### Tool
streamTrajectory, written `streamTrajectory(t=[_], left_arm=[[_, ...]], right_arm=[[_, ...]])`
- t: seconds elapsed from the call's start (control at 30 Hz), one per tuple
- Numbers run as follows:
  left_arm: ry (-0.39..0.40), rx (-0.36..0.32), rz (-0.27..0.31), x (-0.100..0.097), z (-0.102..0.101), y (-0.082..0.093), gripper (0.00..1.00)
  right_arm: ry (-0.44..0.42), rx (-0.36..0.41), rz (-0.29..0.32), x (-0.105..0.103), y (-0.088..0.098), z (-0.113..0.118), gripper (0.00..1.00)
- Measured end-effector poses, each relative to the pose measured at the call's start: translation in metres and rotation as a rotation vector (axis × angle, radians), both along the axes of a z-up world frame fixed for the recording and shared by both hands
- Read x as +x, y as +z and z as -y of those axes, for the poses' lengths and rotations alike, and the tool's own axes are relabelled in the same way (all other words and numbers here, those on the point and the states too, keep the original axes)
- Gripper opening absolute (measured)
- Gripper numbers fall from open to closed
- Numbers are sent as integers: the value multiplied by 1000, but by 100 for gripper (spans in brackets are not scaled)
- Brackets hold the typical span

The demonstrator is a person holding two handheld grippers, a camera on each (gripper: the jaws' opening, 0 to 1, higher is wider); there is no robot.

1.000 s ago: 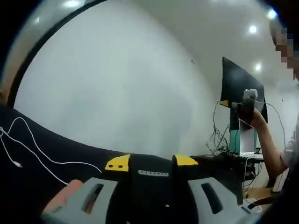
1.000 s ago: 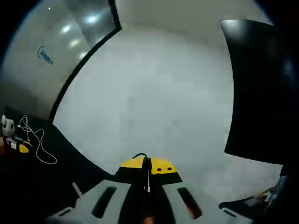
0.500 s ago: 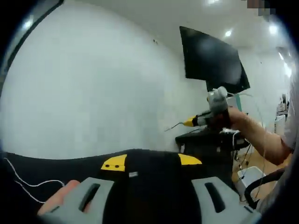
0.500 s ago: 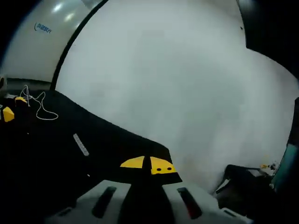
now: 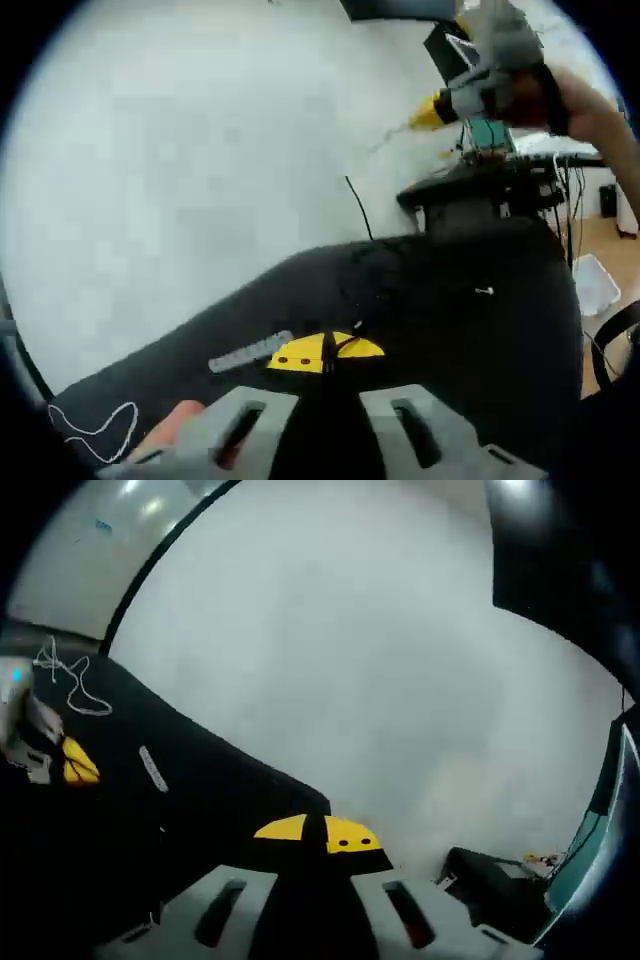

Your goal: Grab the wires, straighten them and put them on the rack

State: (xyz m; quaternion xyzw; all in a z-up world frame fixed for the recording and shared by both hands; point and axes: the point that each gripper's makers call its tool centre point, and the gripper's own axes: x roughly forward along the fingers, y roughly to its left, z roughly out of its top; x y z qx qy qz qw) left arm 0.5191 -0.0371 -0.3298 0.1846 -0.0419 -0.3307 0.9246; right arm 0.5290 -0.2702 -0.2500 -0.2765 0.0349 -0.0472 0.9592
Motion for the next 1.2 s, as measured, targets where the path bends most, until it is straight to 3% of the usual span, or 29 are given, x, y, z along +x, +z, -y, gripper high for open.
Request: streamTrajectory(t=[0.07,0.13,0.3,0.33,0.4,0.43,0.47,0.53,0.6,0.67,0.7,0.77,0.83,0.9,0.93,0.97,1.0,1.03,1.07,1.13,1.17,1.2], left_arm=[[8,-87,59,-16,-22,36,0],[40,-131,91,-23,-46,64,0],[147,-230,148,-28,-108,109,0],[152,-274,144,-28,-118,113,0],[168,-207,94,-20,-131,101,0],[171,-148,57,-14,-134,91,0],[168,-137,57,-11,-138,89,0],[140,-191,80,-14,-140,102,0],[166,-240,125,-16,-153,122,0],[163,-229,177,-18,-160,135,0],[144,-225,182,-19,-159,138,0],[126,-233,169,-20,-156,141,0],[97,-191,188,-24,-148,140,0],[83,-175,204,-25,-142,141,0],[74,-175,206,-28,-138,143,0],[70,-174,208,-29,-136,144,0],[66,-174,213,-30,-135,145,0],[58,-177,226,-32,-133,148,0],[52,-178,234,-35,-131,150,0],[71,-162,237,-34,-133,151,0],[115,-155,223,-29,-142,149,0],[202,-195,210,-21,-161,150,0]], right_arm=[[4,101,4,4,-8,4,6],[29,246,-47,10,-26,0,14],[103,227,-36,13,-30,-20,14],[110,182,-40,14,-31,-22,16],[119,68,-113,12,-45,-26,23],[133,29,-126,11,-49,-31,25],[185,0,-120,9,-51,-44,25],[230,53,-117,-1,-53,-59,24],[304,112,-151,-10,-61,-78,27],[393,119,-181,-11,-68,-98,30],[444,110,-202,-14,-73,-111,29],[555,182,-211,-19,-72,-145,32],[652,124,-174,-23,-61,-174,36],[756,-95,-77,-28,-41,-212,33],[855,-228,-47,-35,-39,-238,32],[940,-292,-6,-39,-35,-259,34],[1012,-286,-10,-41,-36,-276,35],[1036,-233,-56,-36,-38,-286,32],[1011,-228,-63,-22,-37,-291,22],[941,-357,-44,-10,-37,-283,2],[937,-325,-63,-12,-38,-278,1],[968,-287,-91,-19,-40,-275,1]])
